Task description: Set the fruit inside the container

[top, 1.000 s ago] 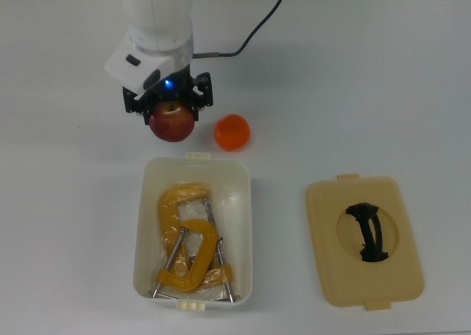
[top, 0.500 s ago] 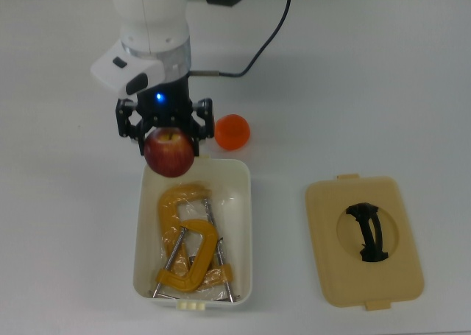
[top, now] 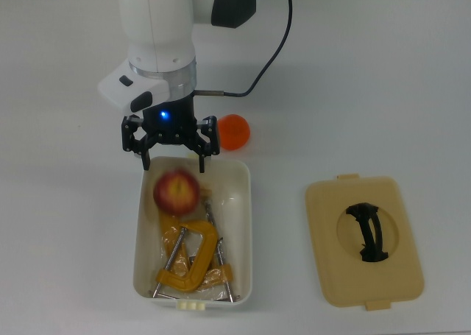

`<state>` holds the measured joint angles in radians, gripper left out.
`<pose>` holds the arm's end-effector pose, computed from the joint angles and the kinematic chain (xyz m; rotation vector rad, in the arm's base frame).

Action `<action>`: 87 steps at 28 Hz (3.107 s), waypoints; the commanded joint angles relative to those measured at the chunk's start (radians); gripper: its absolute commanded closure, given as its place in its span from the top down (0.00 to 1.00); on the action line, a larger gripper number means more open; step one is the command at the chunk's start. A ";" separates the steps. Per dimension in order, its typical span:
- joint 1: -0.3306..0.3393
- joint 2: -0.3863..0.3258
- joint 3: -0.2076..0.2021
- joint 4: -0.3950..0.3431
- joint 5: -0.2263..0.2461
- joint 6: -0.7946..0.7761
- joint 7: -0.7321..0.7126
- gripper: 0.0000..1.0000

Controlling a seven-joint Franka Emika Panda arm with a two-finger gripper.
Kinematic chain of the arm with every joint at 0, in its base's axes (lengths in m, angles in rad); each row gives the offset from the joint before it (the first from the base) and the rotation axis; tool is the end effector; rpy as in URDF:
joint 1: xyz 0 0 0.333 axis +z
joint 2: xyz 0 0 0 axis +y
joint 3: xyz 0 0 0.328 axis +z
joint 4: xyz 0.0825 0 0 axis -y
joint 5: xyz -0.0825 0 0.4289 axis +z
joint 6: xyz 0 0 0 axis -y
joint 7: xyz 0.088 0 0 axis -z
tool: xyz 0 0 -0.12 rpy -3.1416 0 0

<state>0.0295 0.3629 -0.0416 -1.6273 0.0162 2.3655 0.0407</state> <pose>0.7447 -0.0052 0.4319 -3.0806 0.0873 -0.5857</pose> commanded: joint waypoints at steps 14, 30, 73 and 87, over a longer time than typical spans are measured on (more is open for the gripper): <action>0.041 -0.067 -0.004 -0.005 -0.024 -0.426 -0.051 1.00; 0.132 -0.102 0.008 -0.177 -0.074 -0.416 -0.070 1.00; 0.196 -0.018 0.003 -0.083 -0.170 -0.357 0.002 0.23; 0.089 -0.006 -0.012 0.132 -0.007 -0.342 0.008 0.24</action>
<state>0.1386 0.3442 -0.0497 -1.5338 -0.0216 2.0082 0.0314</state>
